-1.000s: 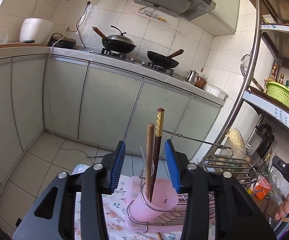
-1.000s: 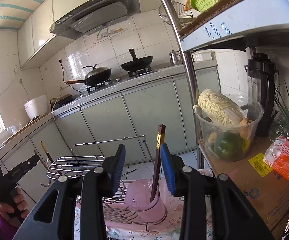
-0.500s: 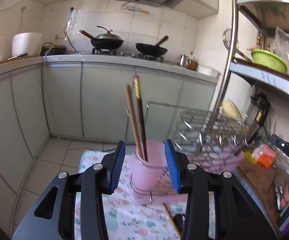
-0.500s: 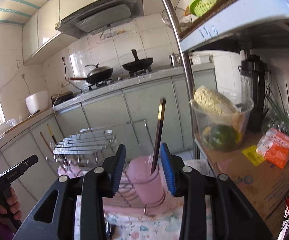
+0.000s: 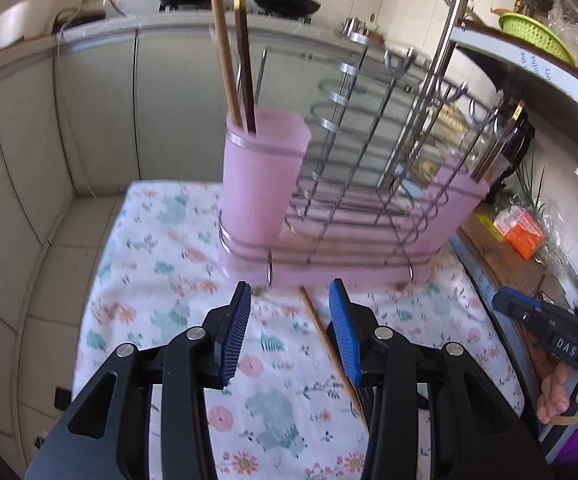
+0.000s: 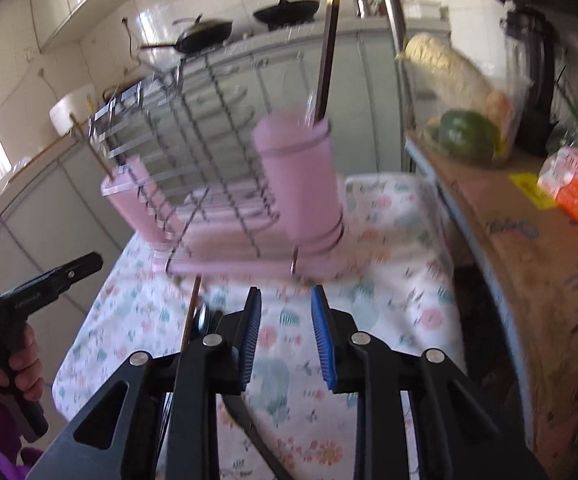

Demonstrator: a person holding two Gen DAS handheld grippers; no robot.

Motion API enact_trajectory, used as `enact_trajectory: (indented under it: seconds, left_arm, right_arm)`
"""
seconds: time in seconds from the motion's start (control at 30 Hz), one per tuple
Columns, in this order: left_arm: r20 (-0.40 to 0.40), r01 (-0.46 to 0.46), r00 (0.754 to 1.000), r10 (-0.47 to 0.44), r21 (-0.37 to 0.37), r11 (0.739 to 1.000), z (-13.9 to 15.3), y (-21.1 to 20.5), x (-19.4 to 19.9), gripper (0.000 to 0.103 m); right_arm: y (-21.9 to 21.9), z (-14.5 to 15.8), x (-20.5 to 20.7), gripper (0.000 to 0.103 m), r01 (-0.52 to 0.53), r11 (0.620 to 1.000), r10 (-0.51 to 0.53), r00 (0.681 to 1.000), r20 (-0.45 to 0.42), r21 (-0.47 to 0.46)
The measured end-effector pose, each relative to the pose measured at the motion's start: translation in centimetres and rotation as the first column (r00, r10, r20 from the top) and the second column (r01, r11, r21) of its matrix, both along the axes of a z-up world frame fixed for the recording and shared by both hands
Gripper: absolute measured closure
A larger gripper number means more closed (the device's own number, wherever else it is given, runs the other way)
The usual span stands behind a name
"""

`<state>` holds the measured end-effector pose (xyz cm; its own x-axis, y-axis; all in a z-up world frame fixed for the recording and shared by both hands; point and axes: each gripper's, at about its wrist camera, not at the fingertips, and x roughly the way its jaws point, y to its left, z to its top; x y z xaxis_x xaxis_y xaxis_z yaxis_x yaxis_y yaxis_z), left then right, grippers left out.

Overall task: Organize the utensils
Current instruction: 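Withdraw both tools from the cup and lower them toward the utensils, then grasp a wooden chopstick with left tool while right tool grasps the black serrated knife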

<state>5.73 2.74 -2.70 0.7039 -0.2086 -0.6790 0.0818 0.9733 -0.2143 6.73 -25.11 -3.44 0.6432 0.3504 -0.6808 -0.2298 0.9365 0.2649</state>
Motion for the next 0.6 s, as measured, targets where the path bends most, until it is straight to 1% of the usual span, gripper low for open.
enact_trajectory:
  seconds: [0.03, 0.07, 0.1, 0.17, 0.23, 0.3, 0.37, 0.43, 0.53, 0.6]
  left_arm:
    - [-0.019, 0.002, 1.000, -0.002, -0.006, 1.000, -0.4, 0.0, 0.1, 0.062]
    - [-0.040, 0.004, 0.999, -0.004, -0.014, 1.000, -0.9, 0.0, 0.2, 0.062]
    - [-0.064, 0.006, 0.998, -0.008, -0.023, 1.000, -1.4, -0.1, 0.3, 0.062]
    - [-0.116, 0.019, 0.993, -0.025, -0.053, 0.998, -2.5, -0.2, 0.4, 0.063]
    - [-0.165, 0.041, 0.985, -0.055, -0.086, 0.995, -3.5, -0.5, 0.6, 0.070]
    - [-0.210, 0.075, 0.973, -0.097, -0.111, 0.991, -4.3, -1.2, 0.8, 0.072]
    - [-0.240, 0.117, 0.960, -0.141, -0.114, 0.987, -5.1, -2.2, 0.7, 0.079]
    - [-0.259, 0.154, 0.949, -0.178, -0.108, 0.982, -5.7, -3.2, 0.5, 0.080]
    - [-0.278, 0.175, 0.941, -0.193, -0.087, 0.981, -6.4, -4.4, 0.5, 0.080]
    - [-0.289, 0.161, 0.941, -0.175, -0.074, 0.984, -6.8, -4.7, 1.0, 0.080]
  right_arm:
    - [0.3, -0.5, -0.2, 0.079, -0.022, 1.000, 0.022, 1.000, -0.018, -0.005]
    - [0.7, -1.1, -0.4, 0.083, -0.046, 0.999, 0.046, 0.998, -0.037, -0.008]
    - [1.1, -1.5, -0.6, 0.084, -0.068, 0.998, 0.067, 0.996, -0.056, -0.009]
    - [2.2, -2.7, -1.0, 0.085, -0.123, 0.992, 0.121, 0.987, -0.101, -0.014]
    - [3.4, -3.7, -1.4, 0.085, -0.172, 0.985, 0.167, 0.977, -0.136, -0.027]
    - [4.2, -4.8, -1.8, 0.085, -0.210, 0.977, 0.200, 0.965, -0.168, -0.040]
    - [4.7, -5.4, -2.0, 0.084, -0.233, 0.972, 0.223, 0.957, -0.186, -0.035]
    - [4.7, -5.8, -2.2, 0.084, -0.240, 0.971, 0.231, 0.953, -0.195, -0.024]
    - [4.6, -6.2, -2.1, 0.084, -0.236, 0.972, 0.227, 0.952, -0.207, -0.020]
    - [4.6, -6.4, -1.9, 0.084, -0.238, 0.971, 0.230, 0.950, -0.212, -0.015]
